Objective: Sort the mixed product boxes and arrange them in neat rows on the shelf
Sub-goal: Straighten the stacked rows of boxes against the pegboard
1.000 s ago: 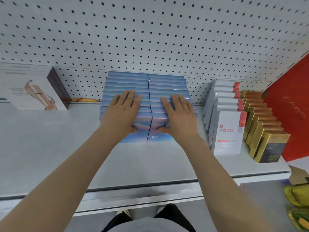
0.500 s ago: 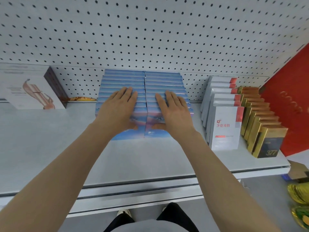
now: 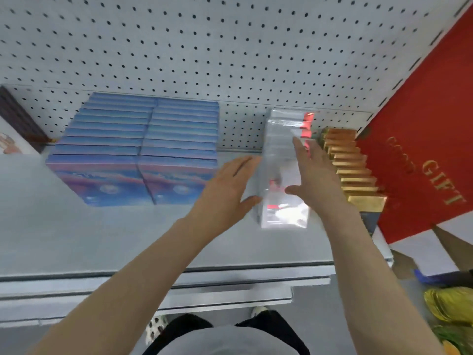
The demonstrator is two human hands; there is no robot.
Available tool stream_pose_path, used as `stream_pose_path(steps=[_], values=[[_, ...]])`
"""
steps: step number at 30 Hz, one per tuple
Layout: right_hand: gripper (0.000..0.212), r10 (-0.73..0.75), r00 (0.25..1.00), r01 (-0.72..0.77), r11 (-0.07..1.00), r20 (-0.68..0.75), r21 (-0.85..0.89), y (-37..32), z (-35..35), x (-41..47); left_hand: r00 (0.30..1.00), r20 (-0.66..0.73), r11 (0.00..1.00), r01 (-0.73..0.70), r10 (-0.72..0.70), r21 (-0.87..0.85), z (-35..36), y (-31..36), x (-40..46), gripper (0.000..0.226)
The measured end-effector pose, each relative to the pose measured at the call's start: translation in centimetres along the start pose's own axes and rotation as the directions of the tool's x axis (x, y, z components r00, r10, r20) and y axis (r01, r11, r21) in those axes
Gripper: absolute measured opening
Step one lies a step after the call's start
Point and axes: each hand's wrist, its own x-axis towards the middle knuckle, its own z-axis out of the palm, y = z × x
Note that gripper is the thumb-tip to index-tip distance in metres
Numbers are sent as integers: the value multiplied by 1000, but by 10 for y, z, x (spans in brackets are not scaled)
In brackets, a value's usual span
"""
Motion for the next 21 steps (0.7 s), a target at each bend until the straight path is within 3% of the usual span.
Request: stream_pose_path(steps=[3, 6, 9, 12, 15, 18, 21], values=[[110, -61, 996, 58, 997, 66, 52, 33, 7, 7, 894, 215, 892, 427, -393, -146, 63, 10, 11, 100], [109, -124, 988, 114, 987, 90, 111, 50, 13, 19, 793, 247, 774, 604, -557, -191, 101, 17, 22, 86], [115, -178, 979, 166, 979, 97, 118, 55, 17, 28, 770, 219, 733, 637, -599, -238, 113, 23, 32, 67], [112, -236, 968, 223, 965, 88, 136, 59, 18, 36, 755, 126, 722, 653, -643, -229, 114, 30, 38, 62], [95, -250, 966, 258, 952, -67, 163, 59, 16, 43, 737, 4, 713, 656, -676, -248, 119, 34, 44, 66], [79, -255, 930, 290, 952, -263, 101, 57, 18, 52, 784, -139, 796, 594, -605, -114, 124, 24, 61, 64], [75, -254, 908, 303, 947, -332, 103, 59, 18, 66, 762, -139, 771, 602, -633, -209, 119, 9, 88, 89]])
